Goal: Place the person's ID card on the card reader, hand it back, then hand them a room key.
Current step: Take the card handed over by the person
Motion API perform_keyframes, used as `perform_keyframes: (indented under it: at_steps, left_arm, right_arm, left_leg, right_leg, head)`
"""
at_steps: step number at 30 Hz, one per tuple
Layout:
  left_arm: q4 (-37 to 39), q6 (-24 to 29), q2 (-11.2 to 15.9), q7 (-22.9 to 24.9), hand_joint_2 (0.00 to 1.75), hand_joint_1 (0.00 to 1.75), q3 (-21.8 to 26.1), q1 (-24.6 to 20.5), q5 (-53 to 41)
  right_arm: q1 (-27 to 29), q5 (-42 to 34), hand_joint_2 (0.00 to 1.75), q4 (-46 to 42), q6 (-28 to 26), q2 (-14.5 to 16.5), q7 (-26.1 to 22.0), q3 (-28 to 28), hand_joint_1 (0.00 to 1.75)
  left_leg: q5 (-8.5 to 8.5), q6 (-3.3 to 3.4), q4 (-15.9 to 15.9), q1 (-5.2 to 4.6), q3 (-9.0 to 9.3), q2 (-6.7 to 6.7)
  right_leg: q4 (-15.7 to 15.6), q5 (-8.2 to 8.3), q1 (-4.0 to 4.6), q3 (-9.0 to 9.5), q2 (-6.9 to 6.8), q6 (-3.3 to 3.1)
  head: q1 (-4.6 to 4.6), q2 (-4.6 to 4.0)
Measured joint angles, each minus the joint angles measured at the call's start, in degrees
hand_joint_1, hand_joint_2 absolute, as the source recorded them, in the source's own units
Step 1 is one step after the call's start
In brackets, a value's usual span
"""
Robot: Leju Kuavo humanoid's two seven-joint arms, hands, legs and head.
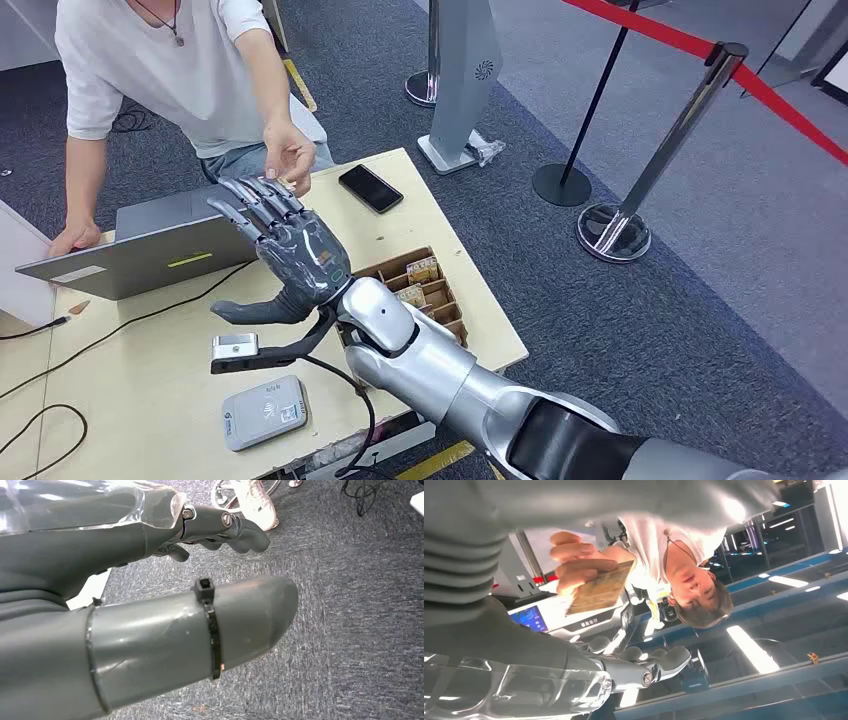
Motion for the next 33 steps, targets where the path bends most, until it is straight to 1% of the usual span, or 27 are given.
perform_keyframes:
  at_steps: [11,17,33]
  left_arm:
    - [0.0,0.4,0.0,0.8,0.00,0.00,0.0,0.0,1.2]
    - [0.0,0.9,-0.1,1.2,0.00,0.00,0.0,0.1,1.5]
    - [0.0,1.1,-0.1,0.6,0.00,0.00,0.1,0.2,1.7]
  right_arm:
    - [-3.9,1.7,1.75,7.4,-1.0,2.6,0.6,0.7,0.00]
    - [-4.7,1.7,1.75,9.3,-1.0,3.9,0.5,0.9,0.00]
    - [-5.1,1.5,1.75,10.5,-1.0,4.2,0.4,1.3,0.00]
  left_leg:
    - [0.00,0.00,0.0,0.00,0.00,0.01]
    - [0.00,0.00,0.0,0.00,0.00,0.01]
    - [0.00,0.00,0.0,0.00,0.00,0.00]
  right_leg:
    - [0.0,0.00,0.00,-0.01,0.01,0.00]
    - [0.0,0.00,0.00,0.00,0.01,0.00]
    - [0.0,0.00,0.00,-0.01,0.01,0.00]
  head:
    - [0.00,0.00]
    - [0.00,0.00]
    - [0.00,0.00]
